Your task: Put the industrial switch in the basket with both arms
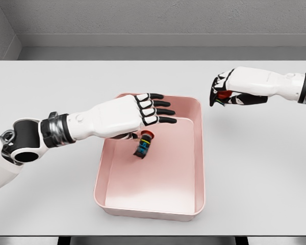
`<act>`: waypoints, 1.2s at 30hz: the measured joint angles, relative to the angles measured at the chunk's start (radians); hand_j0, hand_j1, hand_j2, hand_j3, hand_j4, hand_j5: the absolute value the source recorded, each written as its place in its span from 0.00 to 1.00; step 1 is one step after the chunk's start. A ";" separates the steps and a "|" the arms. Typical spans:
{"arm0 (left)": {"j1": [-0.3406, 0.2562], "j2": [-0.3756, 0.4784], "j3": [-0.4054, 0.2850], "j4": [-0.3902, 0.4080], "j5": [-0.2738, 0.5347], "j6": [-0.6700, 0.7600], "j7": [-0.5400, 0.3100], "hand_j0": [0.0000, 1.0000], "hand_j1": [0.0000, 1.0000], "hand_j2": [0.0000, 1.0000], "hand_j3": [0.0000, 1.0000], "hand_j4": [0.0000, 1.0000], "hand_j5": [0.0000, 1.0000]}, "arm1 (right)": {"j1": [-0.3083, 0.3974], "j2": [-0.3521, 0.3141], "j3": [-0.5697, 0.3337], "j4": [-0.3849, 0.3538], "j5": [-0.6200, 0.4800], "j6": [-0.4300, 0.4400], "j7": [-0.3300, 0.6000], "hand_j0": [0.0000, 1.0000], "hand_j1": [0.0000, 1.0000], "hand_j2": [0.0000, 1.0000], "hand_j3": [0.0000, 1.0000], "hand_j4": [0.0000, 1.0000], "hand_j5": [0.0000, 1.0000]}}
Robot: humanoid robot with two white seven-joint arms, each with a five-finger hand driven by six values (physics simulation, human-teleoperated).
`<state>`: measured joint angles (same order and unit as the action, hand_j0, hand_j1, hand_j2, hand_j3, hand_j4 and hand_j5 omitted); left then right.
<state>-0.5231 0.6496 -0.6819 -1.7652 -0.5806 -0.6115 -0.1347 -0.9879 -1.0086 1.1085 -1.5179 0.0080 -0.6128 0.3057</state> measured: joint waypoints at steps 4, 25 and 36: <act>-0.005 0.008 0.000 0.000 0.005 0.000 0.000 1.00 1.00 1.00 1.00 1.00 1.00 | 0.000 -0.013 -0.010 -0.040 -0.001 0.000 0.000 0.46 0.46 0.46 0.46 0.46 0.46; -0.023 0.379 -0.015 0.000 0.178 0.000 0.034 1.00 1.00 1.00 1.00 1.00 1.00 | 0.002 0.011 -0.049 -0.144 -0.001 0.000 0.050 0.45 0.45 0.45 0.45 0.45 0.45; -0.025 0.380 -0.016 0.001 0.177 0.000 0.034 1.00 1.00 1.00 1.00 1.00 1.00 | -0.011 0.049 -0.041 -0.159 -0.001 0.000 0.054 0.45 0.45 0.45 0.45 0.45 0.45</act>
<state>-0.5476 1.0297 -0.6982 -1.7640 -0.4039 -0.6114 -0.1004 -0.9986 -0.9600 1.0677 -1.6770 0.0074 -0.6129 0.3598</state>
